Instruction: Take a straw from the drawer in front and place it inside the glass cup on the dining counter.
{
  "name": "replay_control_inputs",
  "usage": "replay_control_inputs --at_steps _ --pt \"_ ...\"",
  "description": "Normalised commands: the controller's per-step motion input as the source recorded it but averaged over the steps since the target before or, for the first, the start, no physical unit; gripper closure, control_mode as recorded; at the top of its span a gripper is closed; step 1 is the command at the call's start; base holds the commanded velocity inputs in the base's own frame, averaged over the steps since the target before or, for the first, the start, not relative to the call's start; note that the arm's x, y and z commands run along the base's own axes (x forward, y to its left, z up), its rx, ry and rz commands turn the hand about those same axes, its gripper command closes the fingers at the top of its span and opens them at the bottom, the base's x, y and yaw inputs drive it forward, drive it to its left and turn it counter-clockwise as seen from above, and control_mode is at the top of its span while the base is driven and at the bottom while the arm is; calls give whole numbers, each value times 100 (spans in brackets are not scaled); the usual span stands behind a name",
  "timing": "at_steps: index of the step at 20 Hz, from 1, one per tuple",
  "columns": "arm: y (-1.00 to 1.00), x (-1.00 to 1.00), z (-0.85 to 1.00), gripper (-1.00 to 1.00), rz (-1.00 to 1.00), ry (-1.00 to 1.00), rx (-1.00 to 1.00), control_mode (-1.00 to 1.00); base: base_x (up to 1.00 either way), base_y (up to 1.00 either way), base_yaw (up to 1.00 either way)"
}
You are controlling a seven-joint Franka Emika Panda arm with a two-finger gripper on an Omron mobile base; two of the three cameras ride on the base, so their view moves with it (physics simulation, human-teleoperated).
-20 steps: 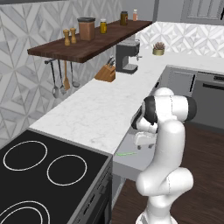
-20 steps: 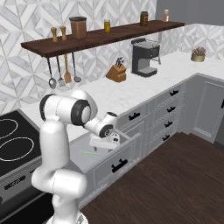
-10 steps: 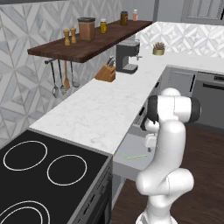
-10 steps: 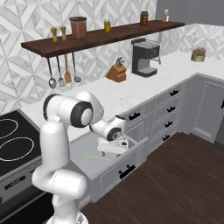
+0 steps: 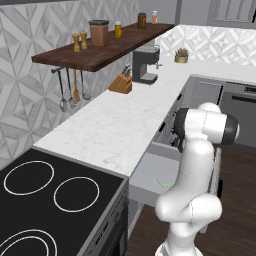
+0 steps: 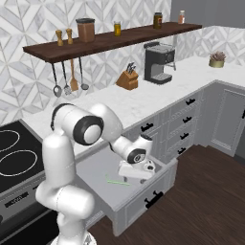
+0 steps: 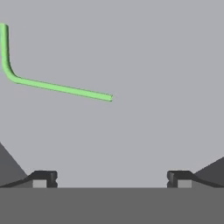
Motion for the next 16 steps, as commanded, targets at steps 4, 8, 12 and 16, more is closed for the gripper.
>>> replay_control_inputs --at_steps 4,8,12,16 --pt "-61 -55 0 -100 1 0 0 -100 0 0 0" --pt "-39 -36 1 -100 0 0 0 -100 0 0 0" --pt "-1 -1 1 -100 0 0 0 -100 0 0 0" --pt "37 21 0 -100 -6 5 -3 -100 0 0 0"
